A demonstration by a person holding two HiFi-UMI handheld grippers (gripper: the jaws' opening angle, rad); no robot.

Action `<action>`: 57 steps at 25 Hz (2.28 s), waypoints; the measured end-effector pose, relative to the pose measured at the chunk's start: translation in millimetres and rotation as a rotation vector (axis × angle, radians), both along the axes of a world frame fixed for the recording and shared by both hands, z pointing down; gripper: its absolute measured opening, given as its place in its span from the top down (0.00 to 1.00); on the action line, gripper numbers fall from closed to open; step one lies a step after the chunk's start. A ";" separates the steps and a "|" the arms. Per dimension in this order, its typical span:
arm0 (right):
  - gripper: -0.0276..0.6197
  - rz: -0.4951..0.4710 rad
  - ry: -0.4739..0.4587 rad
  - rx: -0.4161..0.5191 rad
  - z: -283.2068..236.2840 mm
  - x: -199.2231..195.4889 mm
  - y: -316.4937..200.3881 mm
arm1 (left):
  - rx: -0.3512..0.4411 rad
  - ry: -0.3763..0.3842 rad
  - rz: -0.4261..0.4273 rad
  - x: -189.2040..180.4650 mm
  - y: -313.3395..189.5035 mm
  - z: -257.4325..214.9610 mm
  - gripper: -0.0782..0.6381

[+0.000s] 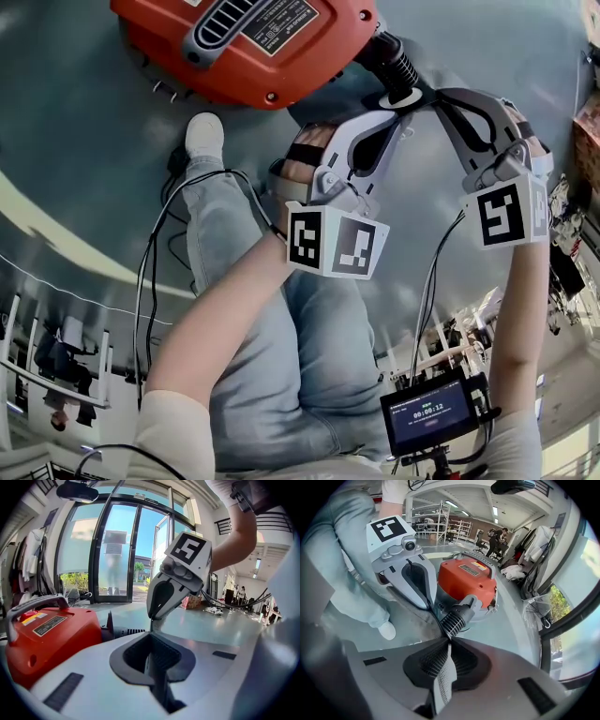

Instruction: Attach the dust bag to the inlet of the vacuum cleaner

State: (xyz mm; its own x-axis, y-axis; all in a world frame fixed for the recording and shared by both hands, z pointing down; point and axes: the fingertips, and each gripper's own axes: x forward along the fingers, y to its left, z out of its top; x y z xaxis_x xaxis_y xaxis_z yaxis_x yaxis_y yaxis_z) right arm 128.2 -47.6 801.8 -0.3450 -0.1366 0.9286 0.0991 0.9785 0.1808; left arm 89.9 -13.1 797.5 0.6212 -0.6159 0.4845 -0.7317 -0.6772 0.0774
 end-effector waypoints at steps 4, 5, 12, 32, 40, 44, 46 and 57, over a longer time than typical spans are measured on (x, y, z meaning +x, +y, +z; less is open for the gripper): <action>0.93 -0.010 -0.003 0.001 6.3 5.0 -14.0 | 0.007 0.008 -0.028 5.4 -13.6 5.8 0.88; 0.93 -0.016 -0.001 0.002 7.2 4.9 -16.0 | 0.005 0.010 -0.035 5.6 -15.4 6.6 0.88; 0.93 -0.031 0.010 0.003 15.5 -2.5 -27.7 | -0.002 -0.002 -0.079 -1.5 -26.8 12.6 0.88; 0.93 -0.684 0.365 -0.167 31.2 -9.3 -21.0 | -0.009 -0.085 -0.072 -2.7 -22.7 18.1 0.88; 0.93 -0.765 0.430 -0.163 41.9 -7.4 -18.4 | -0.033 -0.029 -0.066 0.3 -21.6 19.9 0.88; 0.94 -0.727 0.391 -0.105 40.0 -9.2 -16.7 | -0.031 -0.061 -0.093 -1.6 -21.2 22.1 0.88; 0.94 -0.688 0.338 -0.049 33.4 -9.4 -16.1 | -0.003 -0.096 -0.093 -1.9 -19.8 18.5 0.88; 0.93 -0.523 0.311 -0.034 39.2 -13.8 -23.4 | -0.038 -0.056 -0.124 -10.3 -28.8 23.1 0.88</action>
